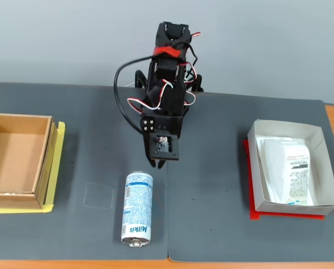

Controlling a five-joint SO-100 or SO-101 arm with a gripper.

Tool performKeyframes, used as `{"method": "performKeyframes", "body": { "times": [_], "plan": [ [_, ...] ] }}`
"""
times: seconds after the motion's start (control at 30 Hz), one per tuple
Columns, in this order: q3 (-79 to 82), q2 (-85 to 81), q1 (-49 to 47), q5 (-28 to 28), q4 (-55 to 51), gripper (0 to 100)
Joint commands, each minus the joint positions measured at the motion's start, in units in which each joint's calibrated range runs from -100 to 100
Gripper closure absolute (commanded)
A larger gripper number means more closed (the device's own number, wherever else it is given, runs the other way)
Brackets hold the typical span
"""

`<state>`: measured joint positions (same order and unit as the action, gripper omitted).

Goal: Pick the can and put it in the brown box

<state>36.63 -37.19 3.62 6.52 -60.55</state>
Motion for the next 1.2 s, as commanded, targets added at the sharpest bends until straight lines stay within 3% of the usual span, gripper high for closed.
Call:
{"method": "performKeyframes", "body": {
  "times": [0.0,0.23,0.43,0.53,1.17],
  "plan": [
    [-8.48,6.57,0.44,1.35,0.88,97],
    [-17.71,18.68,0.28,1.45,0.45,95],
    [-19.43,23.09,-0.13,1.5,0.02,69],
    [-18.89,23.68,-0.7,1.82,-0.07,60],
    [-19.7,35.54,-1.92,1.4,3.49,59]
  ]
}}
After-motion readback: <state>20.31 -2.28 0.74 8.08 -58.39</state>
